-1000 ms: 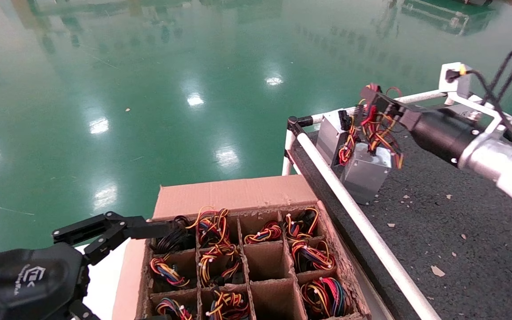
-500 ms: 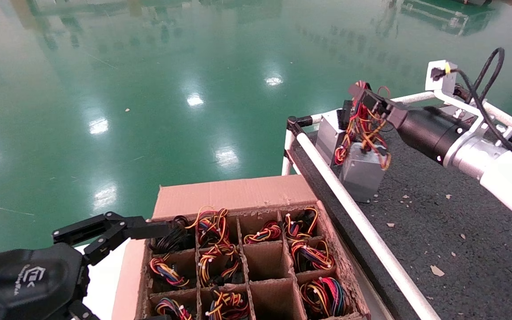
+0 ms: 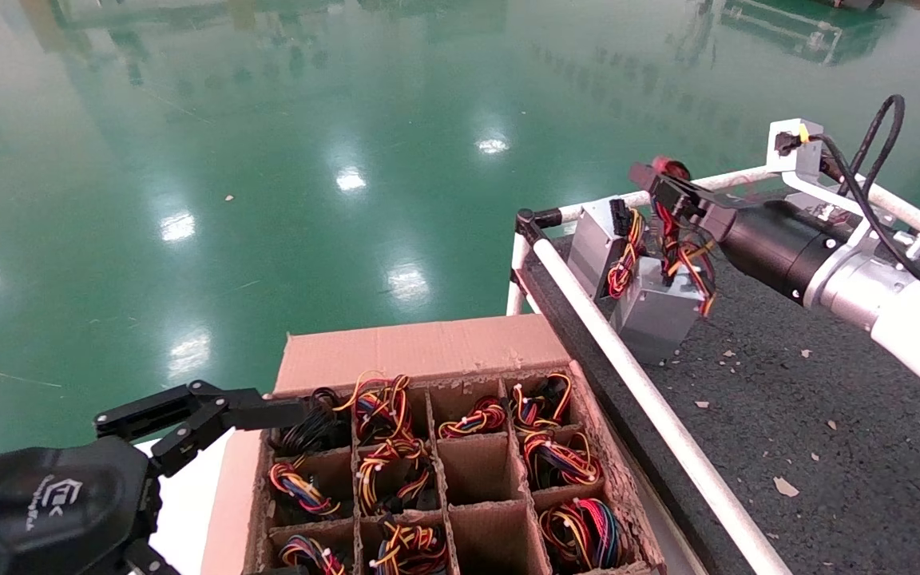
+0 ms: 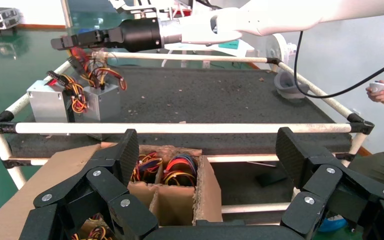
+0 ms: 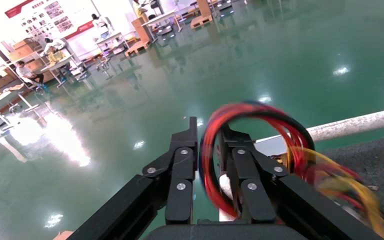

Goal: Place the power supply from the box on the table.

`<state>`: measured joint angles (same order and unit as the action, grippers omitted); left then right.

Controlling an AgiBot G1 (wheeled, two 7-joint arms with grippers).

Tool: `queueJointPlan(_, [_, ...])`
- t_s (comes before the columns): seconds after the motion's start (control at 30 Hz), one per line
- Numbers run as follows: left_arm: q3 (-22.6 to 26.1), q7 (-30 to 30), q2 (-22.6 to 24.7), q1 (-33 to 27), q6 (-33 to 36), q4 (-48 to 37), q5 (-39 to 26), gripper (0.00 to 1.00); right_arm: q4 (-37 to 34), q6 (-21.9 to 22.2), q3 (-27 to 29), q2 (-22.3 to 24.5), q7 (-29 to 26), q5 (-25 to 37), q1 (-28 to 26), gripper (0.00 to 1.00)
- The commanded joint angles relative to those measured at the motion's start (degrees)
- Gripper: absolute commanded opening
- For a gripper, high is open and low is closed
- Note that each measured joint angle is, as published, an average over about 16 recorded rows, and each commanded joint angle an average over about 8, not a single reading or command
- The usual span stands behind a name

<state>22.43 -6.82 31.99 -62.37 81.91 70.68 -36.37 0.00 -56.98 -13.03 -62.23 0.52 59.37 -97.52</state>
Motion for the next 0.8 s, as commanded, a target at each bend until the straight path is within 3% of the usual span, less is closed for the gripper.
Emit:
queueJointPlan(0.03, [0.0, 0.0, 0.0, 0.0, 0.0, 0.0, 0.0, 1.0, 0.0, -0.04, 0.01, 0.01, -0.03, 0.0, 0.0, 1.0])
queueJointPlan(0.8, [0.0, 0.0, 0.0, 0.0, 0.0, 0.0, 0.0, 1.0, 0.33, -2.12, -0.88, 1.75, -1.72, 1.24, -1.67, 1.0])
